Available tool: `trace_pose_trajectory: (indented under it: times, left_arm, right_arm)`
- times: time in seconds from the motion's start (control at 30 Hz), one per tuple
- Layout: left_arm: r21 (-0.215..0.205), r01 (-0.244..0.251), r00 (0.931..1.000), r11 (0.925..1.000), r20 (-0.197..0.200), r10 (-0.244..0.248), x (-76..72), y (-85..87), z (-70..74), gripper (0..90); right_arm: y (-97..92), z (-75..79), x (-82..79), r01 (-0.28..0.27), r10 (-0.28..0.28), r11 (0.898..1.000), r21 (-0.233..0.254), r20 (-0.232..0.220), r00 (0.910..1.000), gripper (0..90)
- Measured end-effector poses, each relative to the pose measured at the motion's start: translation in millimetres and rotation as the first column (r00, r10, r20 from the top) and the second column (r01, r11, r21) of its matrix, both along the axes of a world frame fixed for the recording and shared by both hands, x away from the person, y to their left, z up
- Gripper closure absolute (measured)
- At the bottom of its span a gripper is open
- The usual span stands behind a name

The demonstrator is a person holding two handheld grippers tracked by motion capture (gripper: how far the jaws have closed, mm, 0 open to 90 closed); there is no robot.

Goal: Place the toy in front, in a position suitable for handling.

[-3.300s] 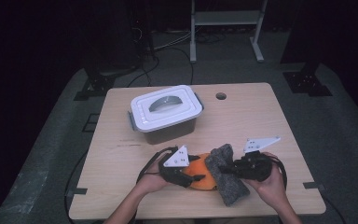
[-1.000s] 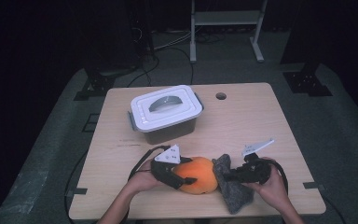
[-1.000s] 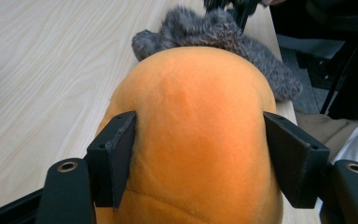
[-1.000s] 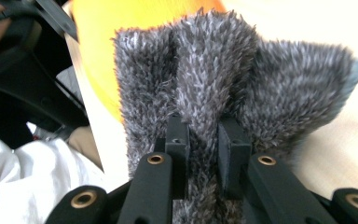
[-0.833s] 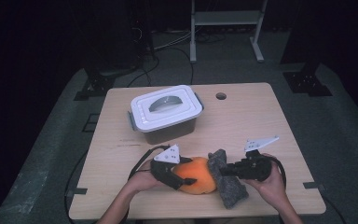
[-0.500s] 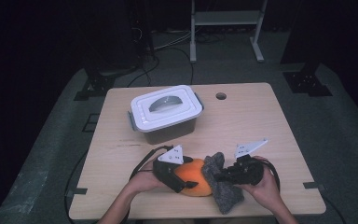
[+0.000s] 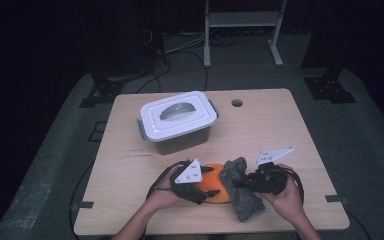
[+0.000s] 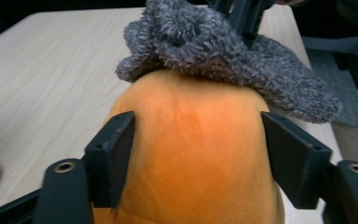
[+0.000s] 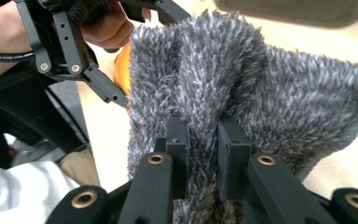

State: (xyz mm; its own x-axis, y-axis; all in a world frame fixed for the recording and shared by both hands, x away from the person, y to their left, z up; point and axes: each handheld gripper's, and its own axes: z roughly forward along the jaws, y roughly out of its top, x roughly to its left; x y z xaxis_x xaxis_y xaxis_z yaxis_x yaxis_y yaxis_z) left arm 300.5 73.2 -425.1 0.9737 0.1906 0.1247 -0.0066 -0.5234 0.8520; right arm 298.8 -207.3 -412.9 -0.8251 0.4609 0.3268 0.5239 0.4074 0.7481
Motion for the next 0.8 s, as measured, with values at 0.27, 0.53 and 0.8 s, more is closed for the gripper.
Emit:
trace_pose_trajectory:
  times: [0.27,0.53,0.8]
  left_arm:
    - [-0.009,0.008,0.999,0.9999,-0.043,-0.008,0.9,6.4,-1.3,29.0]
    - [-0.004,0.013,0.9988,0.9999,-0.047,-0.013,1.5,1.9,0.0,26.6]
    - [-0.006,-0.018,0.995,0.9998,-0.098,0.017,7.8,10.6,8.5,15.3]
  right_arm:
    - [-19.9,-19.7,8.4,0.073,-0.078,0.994,-0.077,-0.072,0.9943,76.7]
    - [-3.5,8.9,-2.5,0.004,-0.005,0.999,0.053,0.019,0.9998,76.8]
    - [-2.3,-5.1,-1.0,-0.027,0.028,0.999,0.018,-0.041,0.9988,76.6]
